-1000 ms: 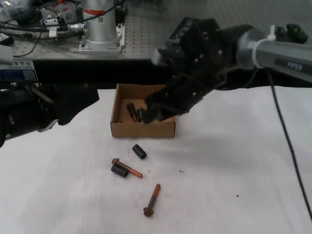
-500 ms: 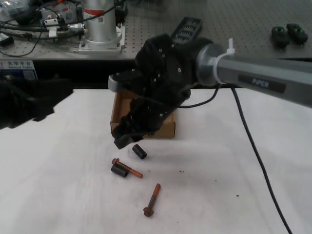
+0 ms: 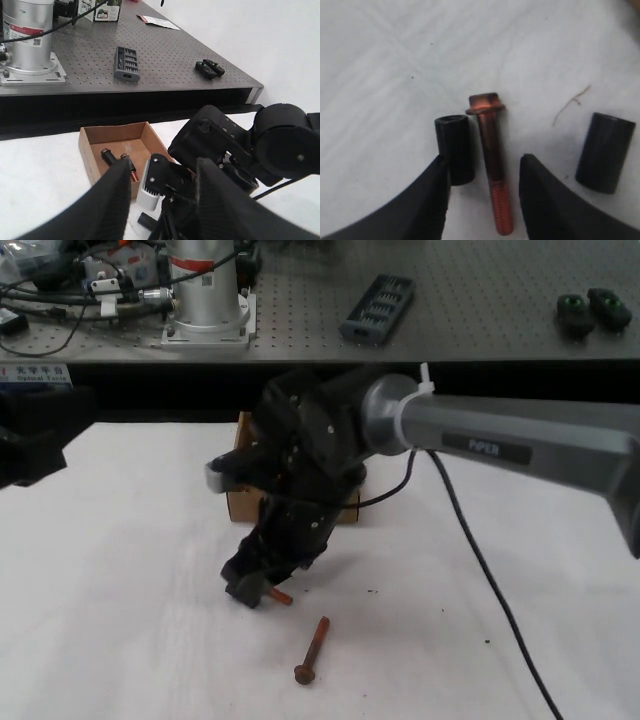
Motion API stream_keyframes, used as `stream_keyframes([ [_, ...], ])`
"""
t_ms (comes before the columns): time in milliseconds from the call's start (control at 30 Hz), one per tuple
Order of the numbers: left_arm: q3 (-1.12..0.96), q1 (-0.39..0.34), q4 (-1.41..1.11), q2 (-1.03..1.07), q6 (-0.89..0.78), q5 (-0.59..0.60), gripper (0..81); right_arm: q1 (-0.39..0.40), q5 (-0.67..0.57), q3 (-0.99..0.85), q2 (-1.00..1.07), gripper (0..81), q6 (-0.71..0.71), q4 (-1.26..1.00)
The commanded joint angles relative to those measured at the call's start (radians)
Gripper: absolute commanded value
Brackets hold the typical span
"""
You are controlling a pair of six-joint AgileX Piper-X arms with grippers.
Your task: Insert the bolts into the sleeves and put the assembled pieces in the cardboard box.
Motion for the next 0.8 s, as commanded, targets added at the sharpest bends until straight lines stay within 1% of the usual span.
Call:
stream_keyframes([
  [0,-0.007,0.003,0.001,-0.029,0.015,-0.015,31.2,0.012,0.018,-0.009,0.008,33.4,-0.012,0.014],
  [100,-0.007,0.003,0.001,-0.031,0.015,-0.015,31.2,0.012,0.023,-0.009,0.008,33.3,-0.012,0.018],
  [133,-0.007,0.003,0.001,-0.031,0.015,-0.015,31.2,0.012,0.043,-0.009,0.008,32.5,-0.014,0.023],
  [267,-0.007,0.003,0.001,-0.031,0.015,-0.015,31.2,0.005,0.095,-0.009,0.008,25.0,-0.034,0.025],
  [333,-0.007,0.003,0.001,-0.031,0.015,-0.015,31.2,-0.001,0.122,-0.009,0.008,22.8,-0.038,0.025],
  [500,-0.007,0.003,0.001,-0.031,0.015,-0.015,31.2,-0.018,0.198,-0.009,0.008,22.5,-0.059,0.027],
  [767,-0.007,0.003,0.001,-0.031,0.015,-0.015,31.2,-0.027,0.189,0.012,0.009,22.5,-0.075,0.055],
])
